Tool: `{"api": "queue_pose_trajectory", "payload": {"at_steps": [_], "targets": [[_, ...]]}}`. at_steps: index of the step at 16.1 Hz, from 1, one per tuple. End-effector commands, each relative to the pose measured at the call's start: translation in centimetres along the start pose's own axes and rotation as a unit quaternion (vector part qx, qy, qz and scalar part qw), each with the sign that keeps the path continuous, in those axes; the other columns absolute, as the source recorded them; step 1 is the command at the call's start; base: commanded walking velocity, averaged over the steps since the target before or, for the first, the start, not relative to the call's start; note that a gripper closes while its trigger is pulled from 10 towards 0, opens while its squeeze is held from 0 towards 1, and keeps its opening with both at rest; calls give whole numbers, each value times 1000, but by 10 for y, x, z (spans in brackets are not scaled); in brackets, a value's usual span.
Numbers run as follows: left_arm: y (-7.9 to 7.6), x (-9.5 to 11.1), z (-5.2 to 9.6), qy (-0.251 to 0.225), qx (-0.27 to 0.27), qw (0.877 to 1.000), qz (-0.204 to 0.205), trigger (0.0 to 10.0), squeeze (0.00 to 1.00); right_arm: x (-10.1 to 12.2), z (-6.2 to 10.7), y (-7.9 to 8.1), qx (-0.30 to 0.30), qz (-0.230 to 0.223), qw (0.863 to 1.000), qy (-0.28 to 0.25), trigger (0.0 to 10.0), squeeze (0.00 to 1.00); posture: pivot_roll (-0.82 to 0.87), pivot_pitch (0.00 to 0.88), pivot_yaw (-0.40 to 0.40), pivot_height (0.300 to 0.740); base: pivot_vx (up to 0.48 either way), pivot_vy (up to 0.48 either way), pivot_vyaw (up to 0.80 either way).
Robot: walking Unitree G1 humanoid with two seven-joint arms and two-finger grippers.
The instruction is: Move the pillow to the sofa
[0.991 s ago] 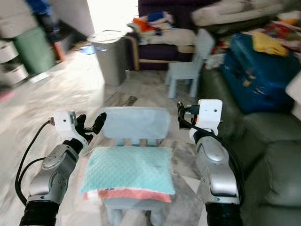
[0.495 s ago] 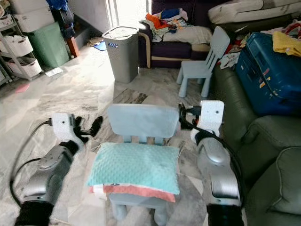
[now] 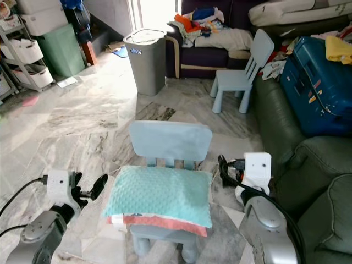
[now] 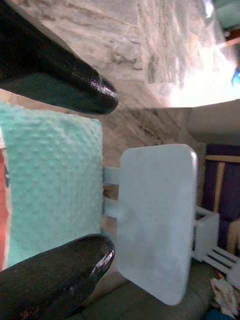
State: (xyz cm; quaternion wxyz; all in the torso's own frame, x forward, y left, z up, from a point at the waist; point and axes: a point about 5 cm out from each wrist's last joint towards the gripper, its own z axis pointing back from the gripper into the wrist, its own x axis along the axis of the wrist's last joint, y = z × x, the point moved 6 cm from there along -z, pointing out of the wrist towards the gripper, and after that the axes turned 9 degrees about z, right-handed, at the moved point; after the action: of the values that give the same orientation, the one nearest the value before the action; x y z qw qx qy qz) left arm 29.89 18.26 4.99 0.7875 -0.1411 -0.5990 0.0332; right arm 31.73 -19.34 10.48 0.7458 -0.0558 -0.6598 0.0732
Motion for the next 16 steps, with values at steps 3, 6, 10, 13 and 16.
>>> {"api": "queue_pose_trajectory", "payload": {"at_steps": [3,6,10,13,16], "targets": [[-15,14,-2,-16,-25,1000,-4,10000,0,14,4,17,25,-9,1000,-16,10000,0,-36,0,24,740,0,0,0],[-23,16,7,-16,-33,999,-1,10000,0,13,13,20,36,-9,999,-8,10000,0,-34,49,10,740,0,0,0],[-23,6,32,6,-26,1000,-1,10000,0,3,32,21,50,-4,998,23,10000,0,-24,142,-6,740,0,0,0],[-24,8,38,10,-28,1000,-4,10000,0,4,36,23,55,-7,998,29,10000,0,-22,192,-10,740,0,0,0],[-25,18,37,9,-40,999,-15,10000,0,3,44,25,63,-13,997,43,10000,0,-27,233,-12,740,0,0,0]]}}
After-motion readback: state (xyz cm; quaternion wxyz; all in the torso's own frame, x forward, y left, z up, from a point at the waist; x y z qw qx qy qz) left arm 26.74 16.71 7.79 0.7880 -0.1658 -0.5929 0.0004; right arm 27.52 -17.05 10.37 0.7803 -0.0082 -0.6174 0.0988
